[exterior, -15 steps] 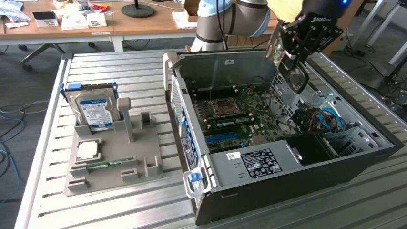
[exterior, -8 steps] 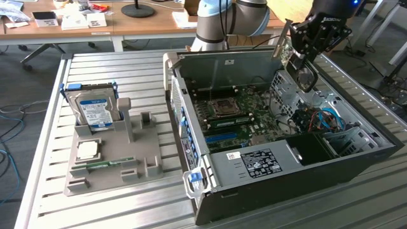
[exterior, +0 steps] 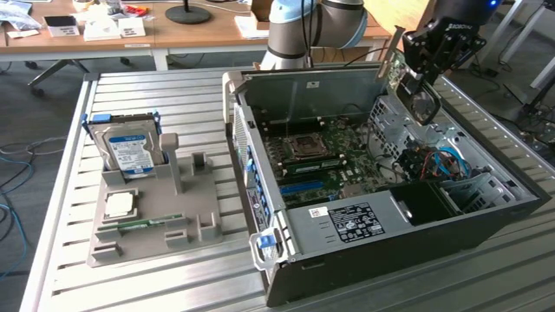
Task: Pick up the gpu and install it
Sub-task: 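Pick up the gpu and move the gpu toward the slot, then insert the gpu into the slot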
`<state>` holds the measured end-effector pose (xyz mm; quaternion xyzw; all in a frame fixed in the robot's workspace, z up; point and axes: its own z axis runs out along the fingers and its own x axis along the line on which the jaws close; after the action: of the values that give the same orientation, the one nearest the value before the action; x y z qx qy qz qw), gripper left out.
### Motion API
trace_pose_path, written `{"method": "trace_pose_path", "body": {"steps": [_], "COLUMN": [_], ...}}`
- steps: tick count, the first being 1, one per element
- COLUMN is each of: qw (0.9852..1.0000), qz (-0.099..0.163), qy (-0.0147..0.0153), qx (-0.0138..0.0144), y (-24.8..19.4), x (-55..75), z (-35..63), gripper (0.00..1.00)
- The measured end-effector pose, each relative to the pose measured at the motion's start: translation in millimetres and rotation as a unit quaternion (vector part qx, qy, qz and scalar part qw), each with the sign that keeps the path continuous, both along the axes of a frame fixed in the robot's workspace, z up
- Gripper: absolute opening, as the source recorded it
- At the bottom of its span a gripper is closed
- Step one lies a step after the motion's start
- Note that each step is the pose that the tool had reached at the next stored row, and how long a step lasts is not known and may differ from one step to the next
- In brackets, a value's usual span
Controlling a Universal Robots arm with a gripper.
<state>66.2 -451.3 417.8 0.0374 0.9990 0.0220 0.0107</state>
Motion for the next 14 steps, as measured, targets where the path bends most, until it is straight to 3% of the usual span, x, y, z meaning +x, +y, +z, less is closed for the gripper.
{"method": "trace_pose_path", "body": {"steps": [14], "qw": [1.0000], "qz": [0.000], "qy": [0.0000], "qx": [0.0000], "y": [-0.1], "x": [1.8], "z": [0.0], "gripper": [0.27]}}
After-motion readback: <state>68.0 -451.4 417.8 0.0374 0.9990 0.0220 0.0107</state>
